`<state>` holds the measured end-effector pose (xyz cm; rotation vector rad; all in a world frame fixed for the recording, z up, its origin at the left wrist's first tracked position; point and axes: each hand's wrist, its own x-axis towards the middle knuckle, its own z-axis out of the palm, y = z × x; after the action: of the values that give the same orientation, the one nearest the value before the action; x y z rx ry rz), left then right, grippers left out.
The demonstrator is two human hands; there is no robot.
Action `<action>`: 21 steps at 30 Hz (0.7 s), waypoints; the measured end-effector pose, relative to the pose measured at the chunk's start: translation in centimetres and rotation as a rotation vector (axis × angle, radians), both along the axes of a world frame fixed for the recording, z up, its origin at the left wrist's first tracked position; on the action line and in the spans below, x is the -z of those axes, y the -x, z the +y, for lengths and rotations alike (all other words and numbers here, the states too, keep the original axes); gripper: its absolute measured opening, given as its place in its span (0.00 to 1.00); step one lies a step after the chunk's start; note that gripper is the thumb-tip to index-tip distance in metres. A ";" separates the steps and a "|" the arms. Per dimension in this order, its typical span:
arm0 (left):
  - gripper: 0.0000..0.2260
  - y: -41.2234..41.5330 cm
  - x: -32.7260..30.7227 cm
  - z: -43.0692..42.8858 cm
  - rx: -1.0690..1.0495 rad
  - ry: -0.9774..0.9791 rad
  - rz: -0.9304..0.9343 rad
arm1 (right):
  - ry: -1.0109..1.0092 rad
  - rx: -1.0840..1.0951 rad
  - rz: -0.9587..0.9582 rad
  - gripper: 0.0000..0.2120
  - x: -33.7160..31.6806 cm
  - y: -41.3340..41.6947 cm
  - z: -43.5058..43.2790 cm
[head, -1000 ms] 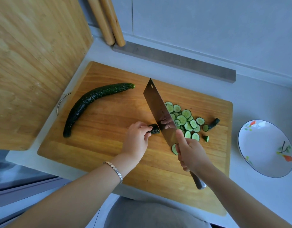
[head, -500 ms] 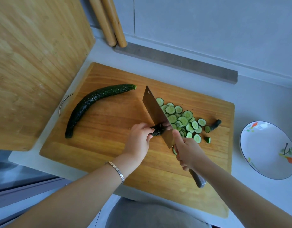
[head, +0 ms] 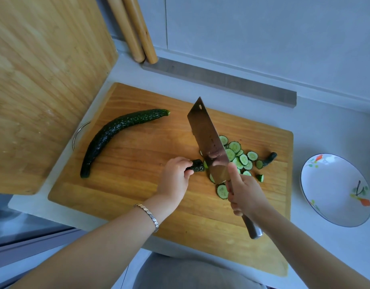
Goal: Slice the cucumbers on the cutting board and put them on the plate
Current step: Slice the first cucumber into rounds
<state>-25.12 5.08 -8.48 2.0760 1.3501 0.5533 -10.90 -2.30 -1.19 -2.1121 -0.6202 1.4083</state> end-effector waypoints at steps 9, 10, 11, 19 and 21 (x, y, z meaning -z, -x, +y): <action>0.09 -0.1 -0.2 0.2 0.025 -0.027 0.008 | 0.008 -0.121 -0.129 0.26 1.1 1.1 0.2; 0.09 -0.1 -0.2 0.2 0.027 -0.030 0.005 | 0.004 -0.124 -0.147 0.25 1.3 1.3 0.2; 0.09 -0.1 -0.1 0.2 0.032 -0.031 0.002 | 0.008 -0.120 -0.157 0.25 1.6 1.5 0.2; 0.10 0.3 0.2 0.2 0.042 -0.028 -0.014 | 0.027 -0.028 -0.082 0.26 3.2 1.9 0.5; 0.11 0.5 0.2 0.2 0.044 -0.010 -0.028 | 0.036 0.013 -0.009 0.26 2.6 1.3 0.4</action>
<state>-25.66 5.24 -8.64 2.0932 1.2857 0.5689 -12.24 -1.91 -3.79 -2.1476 -0.5876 1.4129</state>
